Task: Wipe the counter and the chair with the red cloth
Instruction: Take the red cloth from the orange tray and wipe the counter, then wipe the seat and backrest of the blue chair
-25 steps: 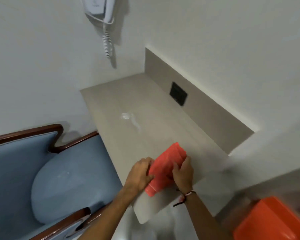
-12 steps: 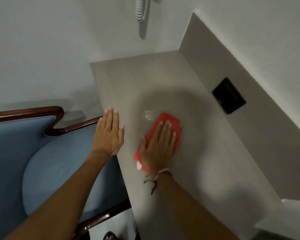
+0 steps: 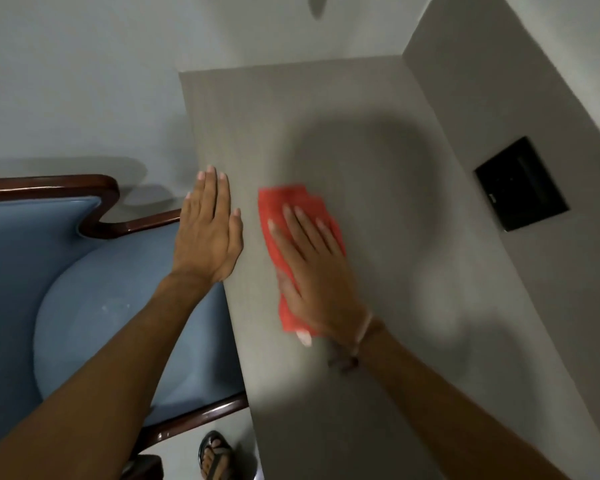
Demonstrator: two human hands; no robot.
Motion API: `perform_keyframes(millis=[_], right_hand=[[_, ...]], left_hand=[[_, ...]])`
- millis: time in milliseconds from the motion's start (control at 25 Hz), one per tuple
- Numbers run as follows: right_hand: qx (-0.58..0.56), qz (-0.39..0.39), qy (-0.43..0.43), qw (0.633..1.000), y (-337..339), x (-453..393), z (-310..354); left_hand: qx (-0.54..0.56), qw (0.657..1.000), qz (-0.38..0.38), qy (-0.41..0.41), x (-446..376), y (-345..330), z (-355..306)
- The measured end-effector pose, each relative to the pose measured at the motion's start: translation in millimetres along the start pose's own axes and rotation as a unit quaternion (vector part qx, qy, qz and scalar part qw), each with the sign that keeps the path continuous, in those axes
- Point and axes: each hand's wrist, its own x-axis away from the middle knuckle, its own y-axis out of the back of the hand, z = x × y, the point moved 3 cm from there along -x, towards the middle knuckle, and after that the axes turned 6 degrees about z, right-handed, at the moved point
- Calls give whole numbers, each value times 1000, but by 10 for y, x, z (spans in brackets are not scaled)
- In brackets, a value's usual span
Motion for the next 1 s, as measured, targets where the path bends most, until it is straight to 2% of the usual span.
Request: perform_keyframes(millis=[40,120,200,240,280,360,440,480,560,600,680,720,760,840,920,1000], right_hand=[[3,6,-12,1000,11,380,-107],[17,19,-102,994,119,573,-594],[21,20,-225,974,302,112,-884],[9,15,-253,967,361,-239,-847],[2,22,-240,971,370,-556,-638],[-6,19,-123,992,186,-767,-45],[-24,12,-5,1000,-36,-218,329],[-29,4,15,999,-100,207,303],[-9,1,-23,1000,-8,776,-52],[2,5,-75,997,63,804,-302],[-2,6,-195,981,223,374,-570],[-15,-3,-227,974,264,59,-496],[-33,0,-226,974,270,-221,-270],[-82,-4,-161,984,177,-415,325],[-145,-23,-89,985,58,-161,929],[-253,-80,-102,959,-59,144,1358]], left_hand=[[3,1000,-3,5,60,2,0],[11,1000,-4,7,222,-3,-25],[9,1000,10,-3,423,-5,-44],[3,1000,16,-12,507,-10,-46],[-4,1000,17,-20,567,-12,-33],[-16,999,14,-31,623,-21,9],[-21,999,15,-33,640,-34,41],[-22,999,13,-29,655,-39,52],[-28,999,7,-21,661,-36,58],[-37,999,5,-17,668,-31,50],[-64,998,0,-20,694,-10,55],[-76,997,-4,-23,724,-1,77],[-86,996,-8,-22,772,16,143],[-100,995,-14,-6,920,48,391],[-106,993,-20,39,1180,79,827],[-112,989,-18,90,1507,107,1381]])
